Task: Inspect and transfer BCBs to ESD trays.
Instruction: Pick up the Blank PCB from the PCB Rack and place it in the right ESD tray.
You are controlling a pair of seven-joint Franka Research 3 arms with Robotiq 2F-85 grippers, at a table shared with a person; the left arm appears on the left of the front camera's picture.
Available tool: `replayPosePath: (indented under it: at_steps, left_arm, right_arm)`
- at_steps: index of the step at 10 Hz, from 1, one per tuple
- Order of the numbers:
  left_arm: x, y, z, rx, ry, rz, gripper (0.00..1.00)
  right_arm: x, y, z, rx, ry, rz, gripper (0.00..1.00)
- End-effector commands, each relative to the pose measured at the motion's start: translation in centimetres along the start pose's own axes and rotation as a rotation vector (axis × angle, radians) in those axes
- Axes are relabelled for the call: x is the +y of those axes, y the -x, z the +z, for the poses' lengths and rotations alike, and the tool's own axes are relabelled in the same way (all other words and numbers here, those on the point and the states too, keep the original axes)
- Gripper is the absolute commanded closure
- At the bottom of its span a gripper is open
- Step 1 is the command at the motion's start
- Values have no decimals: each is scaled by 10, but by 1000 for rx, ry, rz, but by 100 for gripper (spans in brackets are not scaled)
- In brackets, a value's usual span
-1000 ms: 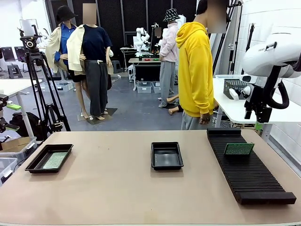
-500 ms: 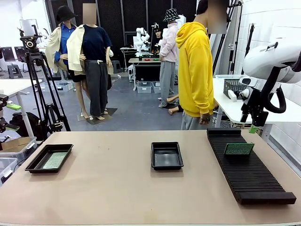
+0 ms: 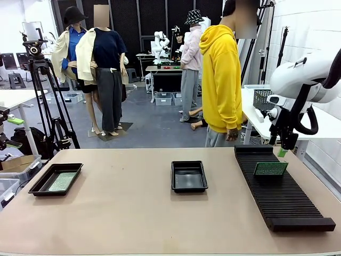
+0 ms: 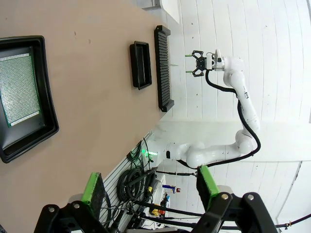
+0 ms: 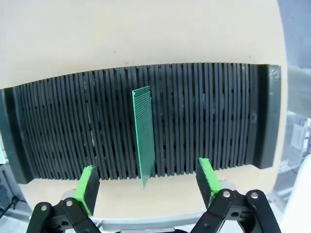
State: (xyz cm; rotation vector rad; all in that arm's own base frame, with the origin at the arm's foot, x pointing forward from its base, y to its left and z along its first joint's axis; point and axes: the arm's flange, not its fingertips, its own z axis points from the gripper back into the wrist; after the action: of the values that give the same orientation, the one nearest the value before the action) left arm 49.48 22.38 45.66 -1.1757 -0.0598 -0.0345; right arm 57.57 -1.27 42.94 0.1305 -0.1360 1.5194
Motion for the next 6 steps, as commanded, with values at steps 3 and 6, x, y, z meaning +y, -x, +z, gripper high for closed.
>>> replayPosePath:
  at_steps: [3, 6]
  left_arm:
    - [-1, 2, 1, 7, -12, 1, 0]
    - [-1, 2, 1, 7, -12, 1, 0]
  right_arm:
    - [6, 4, -29, 22, -14, -3, 0]
    - [1, 5, -42, 25, -49, 5, 0]
